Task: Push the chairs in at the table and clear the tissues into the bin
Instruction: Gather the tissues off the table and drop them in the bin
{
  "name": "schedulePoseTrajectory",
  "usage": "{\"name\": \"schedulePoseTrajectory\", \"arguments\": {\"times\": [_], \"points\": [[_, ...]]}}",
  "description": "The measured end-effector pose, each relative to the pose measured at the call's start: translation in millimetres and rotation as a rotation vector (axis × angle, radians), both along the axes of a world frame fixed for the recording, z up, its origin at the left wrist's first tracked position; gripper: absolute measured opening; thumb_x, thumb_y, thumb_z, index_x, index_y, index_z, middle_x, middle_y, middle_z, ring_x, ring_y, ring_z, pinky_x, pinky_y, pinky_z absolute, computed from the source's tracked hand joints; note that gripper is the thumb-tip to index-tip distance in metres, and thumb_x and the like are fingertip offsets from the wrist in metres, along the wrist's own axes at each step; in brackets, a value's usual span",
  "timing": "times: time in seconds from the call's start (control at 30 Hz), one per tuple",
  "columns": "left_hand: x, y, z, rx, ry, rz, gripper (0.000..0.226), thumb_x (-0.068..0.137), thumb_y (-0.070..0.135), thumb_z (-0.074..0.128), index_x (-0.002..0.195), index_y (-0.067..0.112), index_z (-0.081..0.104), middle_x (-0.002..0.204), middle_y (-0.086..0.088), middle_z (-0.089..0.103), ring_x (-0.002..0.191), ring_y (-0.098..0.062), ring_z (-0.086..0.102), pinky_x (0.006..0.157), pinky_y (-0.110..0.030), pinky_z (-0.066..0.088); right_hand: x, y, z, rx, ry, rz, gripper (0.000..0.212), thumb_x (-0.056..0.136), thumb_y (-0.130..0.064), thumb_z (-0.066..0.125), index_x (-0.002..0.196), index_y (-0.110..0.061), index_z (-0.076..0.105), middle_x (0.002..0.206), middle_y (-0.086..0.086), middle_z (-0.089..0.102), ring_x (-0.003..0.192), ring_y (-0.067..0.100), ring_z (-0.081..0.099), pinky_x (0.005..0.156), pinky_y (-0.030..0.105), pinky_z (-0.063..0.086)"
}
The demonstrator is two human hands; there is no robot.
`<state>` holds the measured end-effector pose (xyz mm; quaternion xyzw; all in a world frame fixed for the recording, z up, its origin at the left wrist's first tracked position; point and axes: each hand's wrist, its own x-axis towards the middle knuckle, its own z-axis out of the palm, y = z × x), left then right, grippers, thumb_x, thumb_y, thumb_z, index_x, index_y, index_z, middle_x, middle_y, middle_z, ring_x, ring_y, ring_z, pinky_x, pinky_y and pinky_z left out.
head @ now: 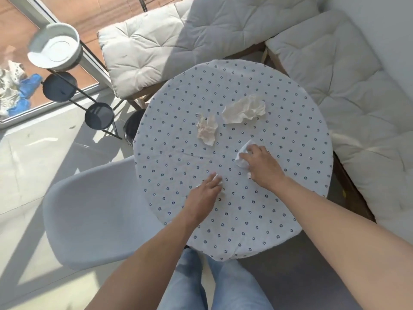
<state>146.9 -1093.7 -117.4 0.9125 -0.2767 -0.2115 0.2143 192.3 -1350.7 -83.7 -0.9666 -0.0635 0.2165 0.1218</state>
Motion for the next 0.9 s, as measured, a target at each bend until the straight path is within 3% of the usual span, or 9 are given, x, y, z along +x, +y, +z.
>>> {"name": "schedulePoseTrajectory", "arguments": {"times": [0.07,0.13,0.23,0.3,0.5,0.6,0.67,0.77,0.9], "points": [[10.3,2.2,1.5,-0.099,-0.024,0.029,0.037,0.093,-0.013,0.059,0.125,0.002,0.072,0.148,-0.010,0.062,0.141,-0.029,0.053,0.085,-0.057,0.063,0.1,-5.7,0.9,0.055,-0.054,0.002,0.041,0.077,0.006,0.073,0.113,-0.012,0.068,0.112,0.011,0.055,0.105,0.033,0.055,0.064,0.041,0.053],[32.1,1.0,11.5,-0.152,-0.063,0.055,0.036,0.089,-0.018,0.061,0.118,-0.001,0.075,0.140,-0.014,0.067,0.130,-0.033,0.063,0.085,-0.059,0.063,5.0,-9.8,4.9,0.084,-0.114,0.005,0.027,0.079,0.007,0.070,0.102,-0.007,0.069,0.101,0.010,0.057,0.096,0.033,0.057,0.058,0.039,0.053],[78.9,-3.6,26.6,-0.214,-0.126,0.099,0.032,0.087,-0.020,0.064,0.113,-0.005,0.076,0.132,-0.020,0.071,0.114,-0.041,0.072,0.086,-0.061,0.062,25.5,-13.0,12.5,0.166,-0.241,-0.020,0.029,0.078,0.015,0.066,0.100,-0.003,0.071,0.096,0.013,0.059,0.091,0.035,0.058,0.054,0.043,0.055],[112.1,-8.1,34.2,-0.225,-0.164,0.110,0.032,0.088,-0.020,0.063,0.113,-0.006,0.076,0.132,-0.021,0.071,0.114,-0.042,0.071,0.089,-0.061,0.061,46.0,-13.1,22.4,0.189,-0.317,-0.019,0.032,0.079,0.018,0.062,0.101,-0.003,0.072,0.095,0.012,0.060,0.090,0.034,0.058,0.053,0.044,0.055],[179.6,-22.2,35.5,-0.076,-0.188,0.095,0.042,0.095,-0.018,0.050,0.131,-0.005,0.068,0.151,-0.020,0.057,0.143,-0.038,0.050,0.107,-0.060,0.050,101.1,-12.0,35.3,0.213,-0.437,-0.053,0.030,0.084,0.014,0.062,0.106,-0.004,0.072,0.096,0.012,0.061,0.095,0.033,0.059,0.055,0.043,0.057],[187.6,-30.4,28.2,0.089,-0.108,0.018,0.050,0.103,-0.003,0.045,0.151,0.008,0.048,0.170,-0.019,0.028,0.158,-0.036,0.022,0.122,-0.059,0.030,118.2,-8.8,25.9,0.188,-0.451,-0.079,0.030,0.084,0.012,0.062,0.107,-0.006,0.072,0.098,0.012,0.060,0.097,0.033,0.057,0.053,0.043,0.056],[183.4,-34.3,21.9,0.233,-0.041,-0.041,0.051,0.108,0.017,0.044,0.157,0.016,0.032,0.175,-0.017,0.005,0.160,-0.040,0.001,0.123,-0.066,0.017,125.8,-7.2,19.1,0.159,-0.439,-0.112,0.029,0.085,0.008,0.064,0.108,-0.007,0.072,0.101,0.012,0.060,0.099,0.033,0.055,0.054,0.044,0.057],[171.7,-30.0,13.3,0.242,-0.040,-0.076,0.047,0.108,0.018,0.049,0.153,0.015,0.037,0.174,-0.018,0.009,0.160,-0.042,0.001,0.120,-0.067,0.027,127.4,-5.4,10.0,0.063,-0.369,-0.184,0.024,0.090,-0.002,0.064,0.112,-0.009,0.071,0.114,0.013,0.059,0.106,0.034,0.052,0.070,0.045,0.056],[161.5,-1.3,14.3,0.145,-0.107,-0.060,0.047,0.097,-0.010,0.058,0.143,0.001,0.059,0.155,-0.017,0.053,0.145,-0.037,0.046,0.098,-0.056,0.056,126.8,8.5,-3.2,-0.054,-0.208,-0.287,0.041,0.095,-0.034,0.064,0.133,-0.020,0.058,0.155,0.019,0.037,0.142,0.044,0.028,0.109,0.054,0.033]]}}
